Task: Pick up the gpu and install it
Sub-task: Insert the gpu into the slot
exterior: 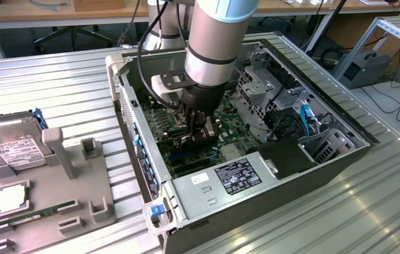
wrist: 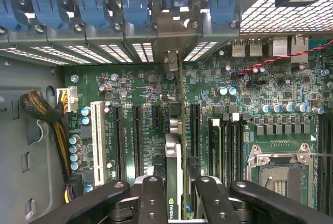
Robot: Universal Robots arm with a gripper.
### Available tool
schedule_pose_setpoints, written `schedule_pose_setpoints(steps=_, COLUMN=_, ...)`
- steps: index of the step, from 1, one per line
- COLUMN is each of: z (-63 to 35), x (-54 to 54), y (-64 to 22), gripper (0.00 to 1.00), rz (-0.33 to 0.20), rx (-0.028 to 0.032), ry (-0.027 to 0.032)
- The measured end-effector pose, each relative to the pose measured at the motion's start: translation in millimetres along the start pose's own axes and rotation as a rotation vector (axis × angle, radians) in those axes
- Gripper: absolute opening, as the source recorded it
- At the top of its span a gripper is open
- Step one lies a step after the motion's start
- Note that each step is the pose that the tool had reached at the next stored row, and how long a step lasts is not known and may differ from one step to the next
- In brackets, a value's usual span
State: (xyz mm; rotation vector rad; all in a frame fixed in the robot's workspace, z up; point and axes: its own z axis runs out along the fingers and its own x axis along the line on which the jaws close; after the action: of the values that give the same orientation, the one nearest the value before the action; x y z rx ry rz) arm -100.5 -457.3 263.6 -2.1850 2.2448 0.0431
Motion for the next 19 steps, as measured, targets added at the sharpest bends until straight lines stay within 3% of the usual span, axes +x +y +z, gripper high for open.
schedule_pose_setpoints(steps=19, z=4.4, x=0.2, y=2.9, gripper=0.26, rz=0.000, rx=0.0000, ry=-0.0004)
